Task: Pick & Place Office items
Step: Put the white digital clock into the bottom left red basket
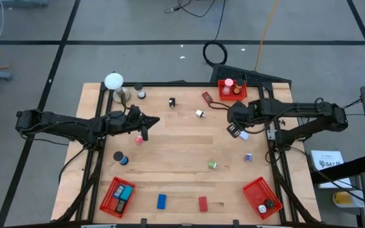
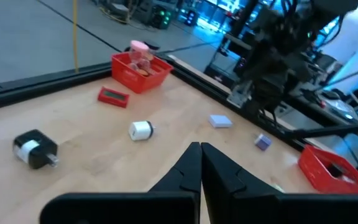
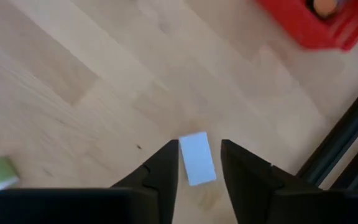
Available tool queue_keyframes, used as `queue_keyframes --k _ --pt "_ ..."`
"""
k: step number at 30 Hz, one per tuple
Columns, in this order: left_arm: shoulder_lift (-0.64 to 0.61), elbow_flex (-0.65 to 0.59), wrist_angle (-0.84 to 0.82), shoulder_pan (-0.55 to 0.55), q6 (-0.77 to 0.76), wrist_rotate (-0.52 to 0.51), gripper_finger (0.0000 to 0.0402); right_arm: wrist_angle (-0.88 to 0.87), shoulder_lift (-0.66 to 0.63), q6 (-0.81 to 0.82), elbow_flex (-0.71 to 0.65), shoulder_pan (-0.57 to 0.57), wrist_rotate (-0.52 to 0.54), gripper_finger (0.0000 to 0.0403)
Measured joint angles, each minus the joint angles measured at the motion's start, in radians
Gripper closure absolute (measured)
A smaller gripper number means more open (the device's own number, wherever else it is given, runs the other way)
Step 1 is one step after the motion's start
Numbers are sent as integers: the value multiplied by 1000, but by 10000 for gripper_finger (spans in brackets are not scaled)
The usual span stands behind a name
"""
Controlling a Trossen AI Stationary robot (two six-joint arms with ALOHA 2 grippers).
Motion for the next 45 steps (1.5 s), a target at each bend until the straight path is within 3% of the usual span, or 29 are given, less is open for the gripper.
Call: queue_keyframes --k 6,12,19,27,36,45 --pt "0 0 -8 0 -23 -20 386 21 -27 9 -135 -30 -64 246" --pt "0 0 -14 0 -4 -20 399 186 -35 -10 -299 -63 -123 209" --pt "0 0 -14 0 3 -20 384 290 -35 -22 -427 -100 -168 187" --pt "0 0 -13 0 8 -20 399 412 -35 -19 -523 -103 -206 189" --pt "0 0 -16 0 8 -20 382 468 -38 29 -568 -103 -191 193" --pt "0 0 -19 0 -6 -20 398 472 -37 65 -563 -103 -189 265"
